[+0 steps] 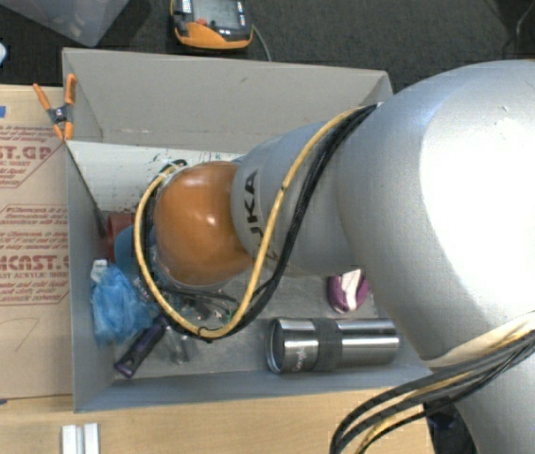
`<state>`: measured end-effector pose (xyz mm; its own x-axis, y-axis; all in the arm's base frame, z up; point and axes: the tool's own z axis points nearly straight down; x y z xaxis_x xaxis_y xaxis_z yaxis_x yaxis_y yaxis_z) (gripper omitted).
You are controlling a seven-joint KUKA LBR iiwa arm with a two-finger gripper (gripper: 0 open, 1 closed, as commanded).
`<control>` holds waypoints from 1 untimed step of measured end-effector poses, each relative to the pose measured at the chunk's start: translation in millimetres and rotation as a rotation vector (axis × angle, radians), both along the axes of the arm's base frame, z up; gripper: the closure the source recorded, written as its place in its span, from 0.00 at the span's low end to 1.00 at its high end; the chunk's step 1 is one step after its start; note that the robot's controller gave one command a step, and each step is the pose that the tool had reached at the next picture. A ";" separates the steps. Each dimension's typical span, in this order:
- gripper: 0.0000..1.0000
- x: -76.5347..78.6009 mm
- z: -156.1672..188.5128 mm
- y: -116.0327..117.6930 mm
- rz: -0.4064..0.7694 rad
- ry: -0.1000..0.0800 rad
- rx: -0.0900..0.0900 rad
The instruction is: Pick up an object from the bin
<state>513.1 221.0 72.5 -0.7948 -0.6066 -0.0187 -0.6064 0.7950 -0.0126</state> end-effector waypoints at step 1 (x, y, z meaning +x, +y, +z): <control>0.00 -29.4 0.6 -25.6 -0.023 -0.015 0.013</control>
Offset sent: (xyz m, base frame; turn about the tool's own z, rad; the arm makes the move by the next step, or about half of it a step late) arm -0.0311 -0.0020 -0.0025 -0.2721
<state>483.7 195.4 73.1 -0.8081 -0.5878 -0.0385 -0.5878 0.8089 -0.0114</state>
